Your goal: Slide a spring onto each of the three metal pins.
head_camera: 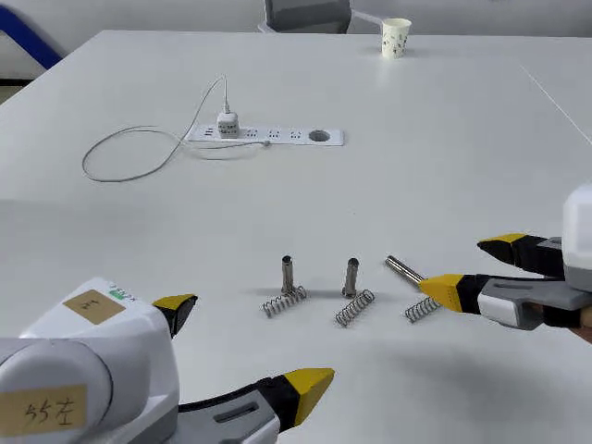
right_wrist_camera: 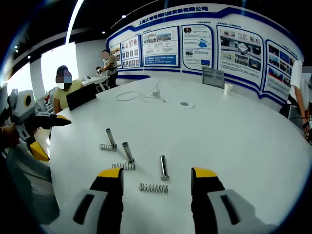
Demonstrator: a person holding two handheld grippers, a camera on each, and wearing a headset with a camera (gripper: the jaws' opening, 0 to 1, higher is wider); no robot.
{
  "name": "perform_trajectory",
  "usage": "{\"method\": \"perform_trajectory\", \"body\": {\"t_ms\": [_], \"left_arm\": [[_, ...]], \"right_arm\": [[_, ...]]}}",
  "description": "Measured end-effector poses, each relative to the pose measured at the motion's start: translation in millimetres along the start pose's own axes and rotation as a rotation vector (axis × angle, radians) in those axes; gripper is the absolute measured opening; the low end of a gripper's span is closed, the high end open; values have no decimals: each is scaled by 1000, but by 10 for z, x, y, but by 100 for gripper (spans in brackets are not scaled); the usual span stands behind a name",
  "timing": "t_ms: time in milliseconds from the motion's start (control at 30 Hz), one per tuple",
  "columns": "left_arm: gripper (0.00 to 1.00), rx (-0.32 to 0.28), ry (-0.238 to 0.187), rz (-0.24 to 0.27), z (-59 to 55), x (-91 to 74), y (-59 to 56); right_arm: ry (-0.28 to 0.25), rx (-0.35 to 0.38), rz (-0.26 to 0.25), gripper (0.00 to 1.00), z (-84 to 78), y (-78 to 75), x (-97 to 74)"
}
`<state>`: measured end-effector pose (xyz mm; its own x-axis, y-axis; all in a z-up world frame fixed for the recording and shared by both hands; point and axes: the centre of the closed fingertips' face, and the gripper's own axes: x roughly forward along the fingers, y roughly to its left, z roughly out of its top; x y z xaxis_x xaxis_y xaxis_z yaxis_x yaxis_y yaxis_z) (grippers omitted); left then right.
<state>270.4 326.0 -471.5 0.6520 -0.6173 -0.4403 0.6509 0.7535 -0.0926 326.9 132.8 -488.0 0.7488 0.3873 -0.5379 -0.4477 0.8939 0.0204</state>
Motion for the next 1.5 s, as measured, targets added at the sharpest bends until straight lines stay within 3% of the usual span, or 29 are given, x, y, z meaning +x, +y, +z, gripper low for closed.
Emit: {"method": "perform_trajectory", "body": {"t_ms": [267,367,800,1067,1500], "left_arm": [[88,3,8,-6,-15,27,-1],[88,-13,-12,-12,9,26,-11],[88,-8,11,-15,-53,46,-16],[87,-9,14,-18,-70,53,-20],[86,-25,11,-22,-78,46,-15]], "right_arm": [[4,-3,20,47,8,-35,242],[7,0,26,43,1,-42,333],[51,-5,45,31,-86,-74,694],[71,24,47,26,-155,-99,839],[104,8,46,16,-239,-75,992]]}}
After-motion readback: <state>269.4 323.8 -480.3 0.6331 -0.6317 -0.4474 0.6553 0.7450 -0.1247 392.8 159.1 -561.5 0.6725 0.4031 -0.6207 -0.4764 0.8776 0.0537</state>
